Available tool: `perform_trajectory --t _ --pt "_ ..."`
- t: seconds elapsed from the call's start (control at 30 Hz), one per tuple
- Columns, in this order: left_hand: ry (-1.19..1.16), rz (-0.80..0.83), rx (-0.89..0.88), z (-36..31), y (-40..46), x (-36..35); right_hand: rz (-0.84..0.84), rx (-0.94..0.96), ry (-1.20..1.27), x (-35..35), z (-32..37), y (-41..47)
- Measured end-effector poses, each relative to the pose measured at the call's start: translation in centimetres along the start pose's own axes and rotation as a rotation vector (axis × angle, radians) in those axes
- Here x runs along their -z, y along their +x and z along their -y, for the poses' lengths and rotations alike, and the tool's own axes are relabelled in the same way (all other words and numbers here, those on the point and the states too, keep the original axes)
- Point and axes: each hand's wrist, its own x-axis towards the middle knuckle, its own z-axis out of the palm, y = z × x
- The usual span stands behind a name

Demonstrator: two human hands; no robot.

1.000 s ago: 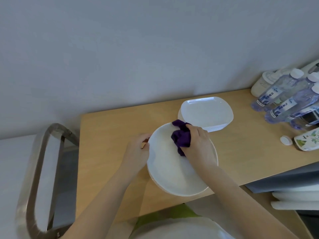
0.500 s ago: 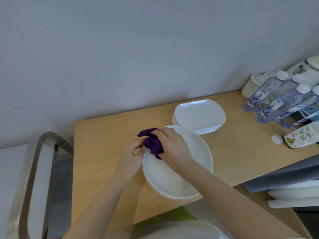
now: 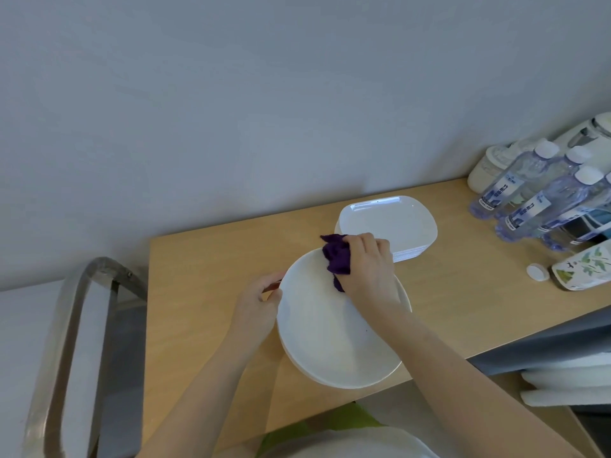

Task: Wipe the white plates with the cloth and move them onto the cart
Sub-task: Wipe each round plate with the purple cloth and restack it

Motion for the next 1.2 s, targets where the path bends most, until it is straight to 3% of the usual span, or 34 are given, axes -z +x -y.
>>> perform_trajectory --t 0.1,0.2,0.37,0.5,0.63,0.83,0.97,1.2 --pt "-0.041 0.017 0.007 -0.1 0.0 0.1 0.071 0.147 0.114 -0.6 2.5 0.5" --pt "-0.099 0.019 0.012 -0.3 -0.2 0.1 0.034 0.247 0.227 -1.1 4.7 -0.9" --pt "-0.206 0.002 0.075 0.3 -0.4 0.0 0.073 0.175 0.355 -1.3 6.1 -4.5" --pt "-0.211 -0.002 0.116 0.4 -0.1 -0.2 0.132 0.11 0.236 -0.8 6.5 -7.4" --pt "-0.07 -0.003 0.028 -0.1 -0.1 -0.3 0.24 0.209 0.094 1.3 3.7 -9.3" --pt "0.131 -0.052 -0.062 0.3 0.0 -0.8 0.112 0.23 -0.098 3.8 -2.9 -8.5" --pt "0.192 -0.071 -0.073 0.9 0.2 -1.0 0.026 0.162 -0.152 3.2 -2.9 -4.9" --pt "0.165 -0.077 -0.113 0.6 0.4 -0.8 0.019 0.173 0.178 0.0 2.9 -1.3"
